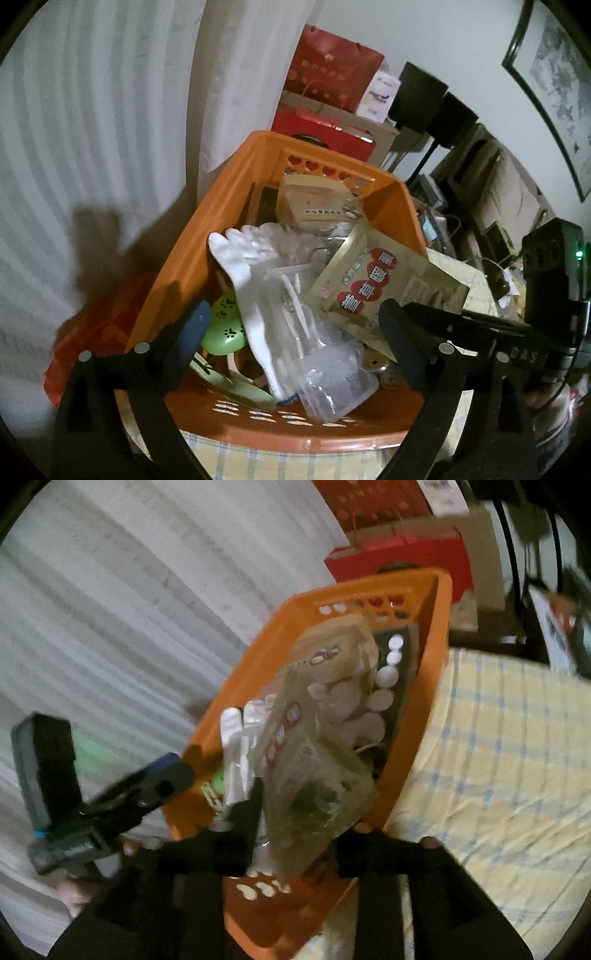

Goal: Organize objects
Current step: 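Open both grippers to drop the clip and pouch into the basket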

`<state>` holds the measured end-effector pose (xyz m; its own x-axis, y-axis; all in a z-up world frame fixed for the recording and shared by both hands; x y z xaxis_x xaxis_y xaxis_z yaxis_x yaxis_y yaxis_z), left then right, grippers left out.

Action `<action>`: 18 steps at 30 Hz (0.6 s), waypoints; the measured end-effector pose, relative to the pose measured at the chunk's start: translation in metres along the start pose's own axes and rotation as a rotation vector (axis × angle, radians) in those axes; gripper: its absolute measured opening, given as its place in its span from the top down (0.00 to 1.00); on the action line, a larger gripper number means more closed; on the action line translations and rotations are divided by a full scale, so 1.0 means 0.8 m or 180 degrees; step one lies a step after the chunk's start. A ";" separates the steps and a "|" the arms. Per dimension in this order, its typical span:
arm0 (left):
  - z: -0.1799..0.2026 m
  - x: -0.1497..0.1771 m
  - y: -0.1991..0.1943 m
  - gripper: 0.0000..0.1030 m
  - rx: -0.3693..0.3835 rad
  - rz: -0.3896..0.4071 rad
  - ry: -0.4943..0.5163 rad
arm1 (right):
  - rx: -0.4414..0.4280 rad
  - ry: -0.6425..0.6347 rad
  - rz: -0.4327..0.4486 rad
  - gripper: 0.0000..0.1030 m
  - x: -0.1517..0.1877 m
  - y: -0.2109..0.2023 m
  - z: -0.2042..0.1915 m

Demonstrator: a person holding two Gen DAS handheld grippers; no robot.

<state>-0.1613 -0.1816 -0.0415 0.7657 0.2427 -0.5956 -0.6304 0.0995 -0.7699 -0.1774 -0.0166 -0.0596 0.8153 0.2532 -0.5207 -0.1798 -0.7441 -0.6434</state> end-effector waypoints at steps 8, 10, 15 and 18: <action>0.016 0.009 -0.014 0.08 -0.0012 0.0045 0.0117 | 0.0413 -0.0410 0.0125 0.47 -0.004 -0.018 -0.016; 0.016 0.011 -0.018 0.08 0.0008 0.0040 0.0093 | 0.0463 -0.0472 0.0098 0.51 -0.004 -0.007 -0.024; 0.013 0.015 -0.031 0.08 0.0006 0.0074 0.0085 | 0.0158 -0.0184 0.0002 0.85 0.001 0.023 -0.029; 0.011 0.016 -0.035 0.08 -0.0017 0.0066 0.0100 | 0.0124 -0.0178 -0.0096 0.85 0.009 0.038 -0.033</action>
<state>-0.1349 -0.1730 -0.0262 0.7562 0.2143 -0.6182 -0.6455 0.0897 -0.7585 -0.1622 -0.0538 -0.0685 0.7890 0.3100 -0.5305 -0.1777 -0.7114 -0.6800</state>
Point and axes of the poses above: each gripper's, at about its wrist camera, not at the fingertips, and y roughly the way its jaws point, z to its right, x to its underside, the point moved 6 cm from there along y, roughly the way its jaws point, and after that the axes turned 5 degrees about -x, right-handed, at the moved point
